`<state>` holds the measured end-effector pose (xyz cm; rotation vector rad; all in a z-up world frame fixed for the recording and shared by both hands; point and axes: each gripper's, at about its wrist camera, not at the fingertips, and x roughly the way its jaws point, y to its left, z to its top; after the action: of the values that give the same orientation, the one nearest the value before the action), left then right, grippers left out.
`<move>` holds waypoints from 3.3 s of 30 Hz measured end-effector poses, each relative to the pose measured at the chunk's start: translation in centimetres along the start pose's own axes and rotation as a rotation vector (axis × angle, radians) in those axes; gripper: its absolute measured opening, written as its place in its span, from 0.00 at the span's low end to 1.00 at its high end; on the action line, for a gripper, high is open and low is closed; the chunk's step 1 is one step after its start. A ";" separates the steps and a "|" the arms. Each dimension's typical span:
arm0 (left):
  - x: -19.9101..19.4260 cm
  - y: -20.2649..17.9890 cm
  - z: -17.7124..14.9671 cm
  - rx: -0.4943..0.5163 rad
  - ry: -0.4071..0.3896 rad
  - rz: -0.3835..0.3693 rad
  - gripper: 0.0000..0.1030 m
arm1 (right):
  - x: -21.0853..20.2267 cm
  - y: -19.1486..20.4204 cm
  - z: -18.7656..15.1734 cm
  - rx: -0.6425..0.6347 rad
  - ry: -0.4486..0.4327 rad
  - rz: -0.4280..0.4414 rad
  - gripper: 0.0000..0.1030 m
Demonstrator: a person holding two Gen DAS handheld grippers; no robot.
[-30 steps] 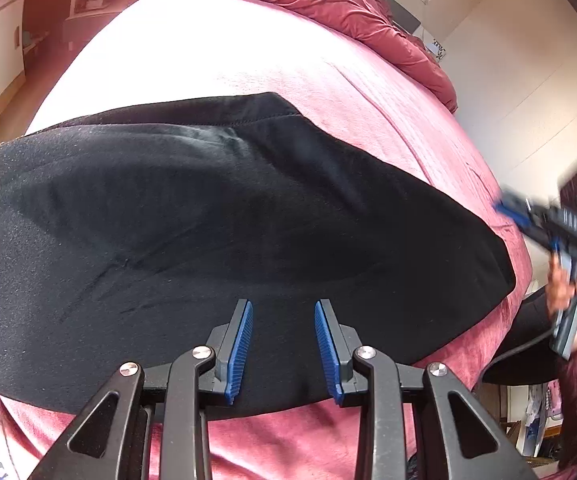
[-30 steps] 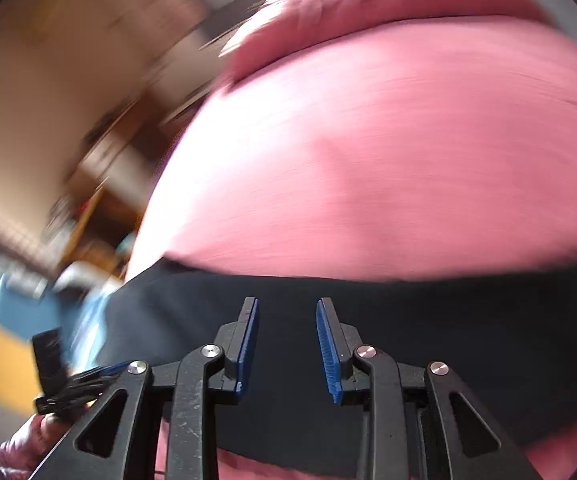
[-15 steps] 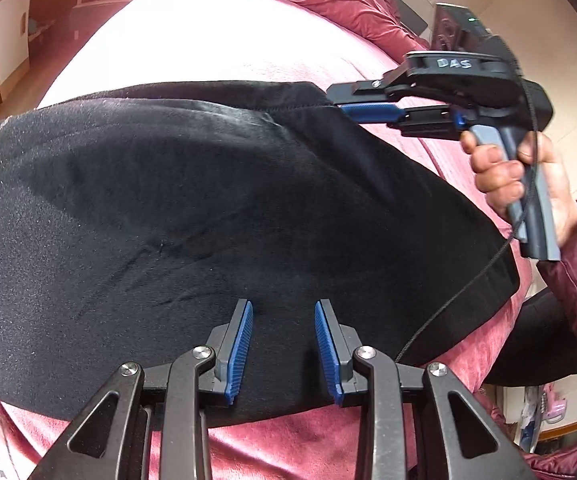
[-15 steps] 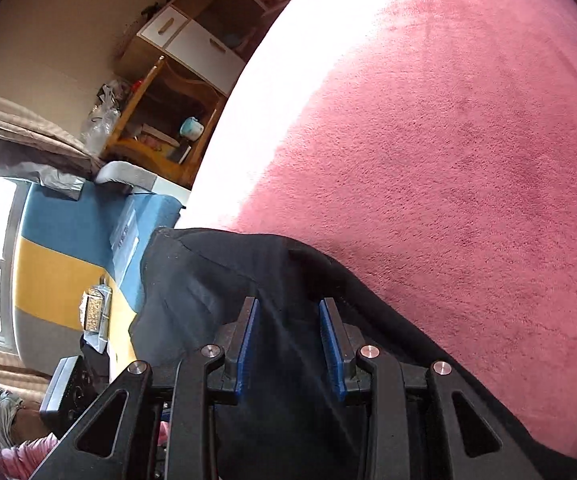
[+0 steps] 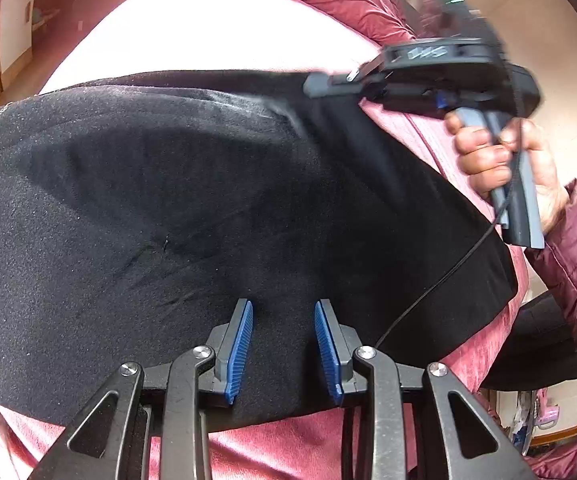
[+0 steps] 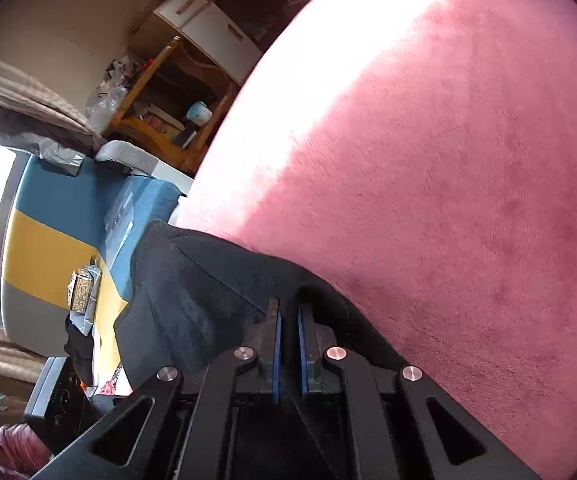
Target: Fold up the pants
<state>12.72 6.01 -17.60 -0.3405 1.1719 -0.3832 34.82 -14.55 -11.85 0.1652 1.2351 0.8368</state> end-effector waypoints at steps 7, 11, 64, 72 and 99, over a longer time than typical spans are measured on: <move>1.1 1.0 0.7 -0.048 0.018 0.020 0.31 | 3.0 -2.6 0.3 0.079 0.023 -0.161 0.05; 0.3 1.5 0.8 -0.062 0.015 0.002 0.31 | 2.3 -2.6 0.4 0.095 -0.015 -0.129 0.10; -13.0 22.1 -5.4 -0.717 -0.144 0.157 0.25 | -1.8 0.9 -21.5 0.208 -0.122 -0.218 0.28; -19.8 18.9 -3.9 -0.627 -0.358 0.233 0.28 | -7.3 -2.4 -23.7 0.409 -0.244 -0.093 0.29; -4.3 -4.3 -0.2 0.064 0.044 0.018 0.29 | -35.0 -28.1 -45.7 1.262 -0.805 -0.478 0.19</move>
<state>10.56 4.17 -12.28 -0.2663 1.2024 -0.4134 5.11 -71.11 -16.61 1.0572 0.7924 -0.5102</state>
